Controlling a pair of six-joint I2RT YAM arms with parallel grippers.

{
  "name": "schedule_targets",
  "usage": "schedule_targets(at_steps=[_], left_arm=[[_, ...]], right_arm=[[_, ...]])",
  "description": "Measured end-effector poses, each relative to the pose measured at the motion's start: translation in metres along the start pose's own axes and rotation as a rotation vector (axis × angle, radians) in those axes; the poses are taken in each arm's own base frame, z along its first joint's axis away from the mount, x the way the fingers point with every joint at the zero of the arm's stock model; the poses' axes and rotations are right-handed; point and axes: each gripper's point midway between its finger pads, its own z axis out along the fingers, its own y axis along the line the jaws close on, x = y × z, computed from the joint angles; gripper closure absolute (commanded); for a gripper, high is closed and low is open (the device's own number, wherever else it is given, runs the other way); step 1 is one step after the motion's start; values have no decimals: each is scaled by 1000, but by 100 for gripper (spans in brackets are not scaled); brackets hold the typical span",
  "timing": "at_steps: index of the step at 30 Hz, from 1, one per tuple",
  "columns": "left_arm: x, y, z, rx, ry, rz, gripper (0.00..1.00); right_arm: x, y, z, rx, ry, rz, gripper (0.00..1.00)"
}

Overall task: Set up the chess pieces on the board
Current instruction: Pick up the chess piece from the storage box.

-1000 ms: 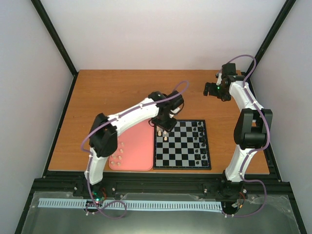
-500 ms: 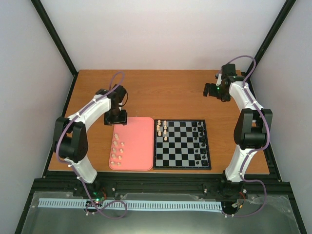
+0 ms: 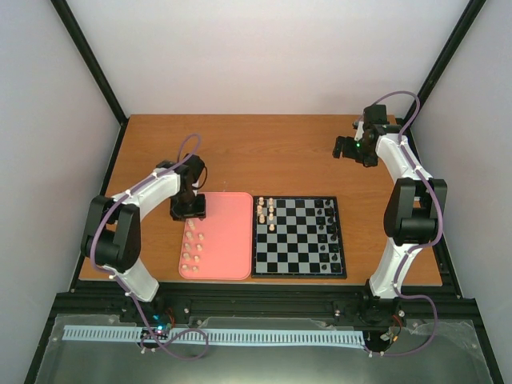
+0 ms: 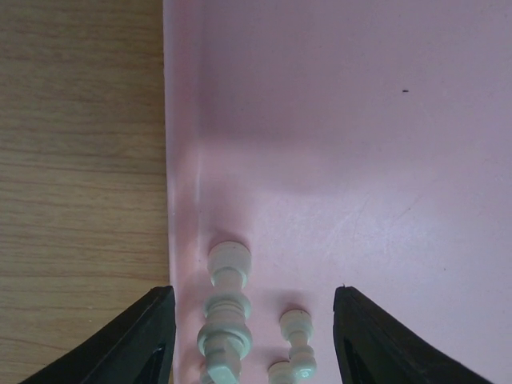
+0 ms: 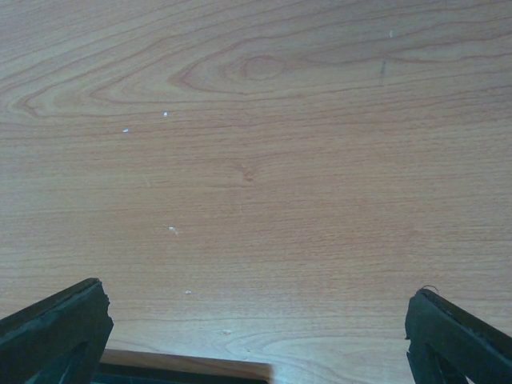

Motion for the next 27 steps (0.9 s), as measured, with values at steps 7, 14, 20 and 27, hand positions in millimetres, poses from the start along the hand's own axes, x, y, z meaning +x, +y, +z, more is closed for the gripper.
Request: schedule_targets(at_steps=[7,14,20,27], left_arm=[[2,3,7,-2,5,-11,49],[2,7,14,-9,11,-23,55],[3,9,23,-19,31,-23,65],[4,9,28,-25,46,-20,83]], right_arm=[[0,0,0,0,0,0,0],[1,0,1,1,3,1,0],[1,0,1,1,3,1,0],[1,-1,1,2,3,0,0]])
